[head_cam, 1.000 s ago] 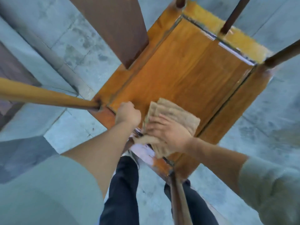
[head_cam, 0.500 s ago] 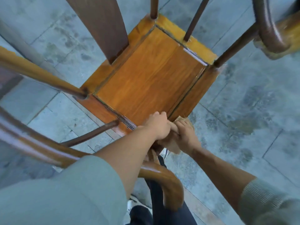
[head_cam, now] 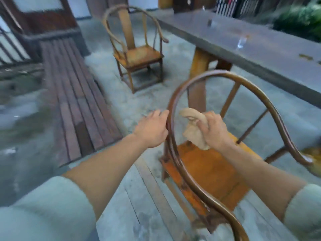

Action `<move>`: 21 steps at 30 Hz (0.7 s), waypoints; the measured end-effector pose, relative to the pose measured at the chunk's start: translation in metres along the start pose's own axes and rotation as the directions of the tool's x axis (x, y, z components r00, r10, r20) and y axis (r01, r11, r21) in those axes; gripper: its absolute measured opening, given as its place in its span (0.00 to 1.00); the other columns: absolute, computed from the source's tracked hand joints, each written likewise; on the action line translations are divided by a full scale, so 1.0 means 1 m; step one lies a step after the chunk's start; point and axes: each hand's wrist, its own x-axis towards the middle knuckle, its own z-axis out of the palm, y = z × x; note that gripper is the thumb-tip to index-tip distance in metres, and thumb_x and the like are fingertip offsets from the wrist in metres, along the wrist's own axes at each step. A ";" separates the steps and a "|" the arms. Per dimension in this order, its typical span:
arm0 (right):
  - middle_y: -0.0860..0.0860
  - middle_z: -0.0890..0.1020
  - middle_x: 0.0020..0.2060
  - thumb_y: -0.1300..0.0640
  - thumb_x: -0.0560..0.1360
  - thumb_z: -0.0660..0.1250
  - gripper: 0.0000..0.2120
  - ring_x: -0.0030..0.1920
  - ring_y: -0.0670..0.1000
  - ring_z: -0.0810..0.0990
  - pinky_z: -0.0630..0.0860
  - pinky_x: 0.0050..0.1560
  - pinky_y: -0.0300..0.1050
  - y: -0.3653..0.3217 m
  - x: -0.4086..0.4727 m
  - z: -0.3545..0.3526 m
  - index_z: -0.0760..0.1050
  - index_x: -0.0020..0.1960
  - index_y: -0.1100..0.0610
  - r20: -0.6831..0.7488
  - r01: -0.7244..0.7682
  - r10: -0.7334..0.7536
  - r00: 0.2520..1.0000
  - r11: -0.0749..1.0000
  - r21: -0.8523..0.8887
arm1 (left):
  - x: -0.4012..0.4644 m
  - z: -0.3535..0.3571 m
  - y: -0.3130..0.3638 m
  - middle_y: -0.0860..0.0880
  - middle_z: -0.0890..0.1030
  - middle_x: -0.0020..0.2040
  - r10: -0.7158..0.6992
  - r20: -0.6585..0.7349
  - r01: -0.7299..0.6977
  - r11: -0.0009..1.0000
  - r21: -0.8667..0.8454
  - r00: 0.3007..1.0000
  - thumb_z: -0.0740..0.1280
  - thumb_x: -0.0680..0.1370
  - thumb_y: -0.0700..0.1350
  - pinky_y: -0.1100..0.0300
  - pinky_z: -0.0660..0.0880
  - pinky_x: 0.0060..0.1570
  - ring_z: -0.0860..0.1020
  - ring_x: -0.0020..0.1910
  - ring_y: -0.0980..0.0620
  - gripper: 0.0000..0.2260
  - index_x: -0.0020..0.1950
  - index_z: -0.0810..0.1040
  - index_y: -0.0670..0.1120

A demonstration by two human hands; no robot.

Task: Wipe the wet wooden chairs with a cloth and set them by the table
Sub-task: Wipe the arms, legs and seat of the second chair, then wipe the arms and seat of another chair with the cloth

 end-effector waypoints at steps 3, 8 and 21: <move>0.63 0.80 0.55 0.56 0.81 0.67 0.11 0.59 0.65 0.76 0.71 0.61 0.59 -0.089 0.068 0.004 0.80 0.59 0.62 -0.042 0.061 -0.059 0.997 0.997 0.050 | -0.014 -0.064 -0.087 0.41 0.70 0.68 -0.130 -0.072 0.133 0.990 0.039 0.989 0.59 0.78 0.49 0.45 0.71 0.61 0.71 0.66 0.38 0.26 0.75 0.60 0.44; 0.62 0.81 0.54 0.55 0.83 0.65 0.12 0.58 0.65 0.77 0.73 0.59 0.58 -0.176 0.179 0.045 0.80 0.58 0.62 -0.109 0.116 -0.103 0.989 0.985 0.128 | 0.010 -0.105 -0.198 0.40 0.69 0.69 -0.267 -0.078 0.270 0.962 0.037 0.961 0.58 0.80 0.50 0.44 0.72 0.60 0.70 0.66 0.38 0.26 0.76 0.59 0.44; 0.60 0.77 0.52 0.53 0.84 0.63 0.11 0.57 0.65 0.75 0.72 0.58 0.59 -0.258 0.468 0.203 0.77 0.56 0.61 0.029 0.013 -0.022 0.999 0.957 0.290 | 0.229 -0.164 -0.415 0.43 0.70 0.67 -0.410 0.013 0.408 0.910 0.070 0.912 0.58 0.81 0.52 0.45 0.71 0.61 0.70 0.65 0.40 0.22 0.73 0.64 0.45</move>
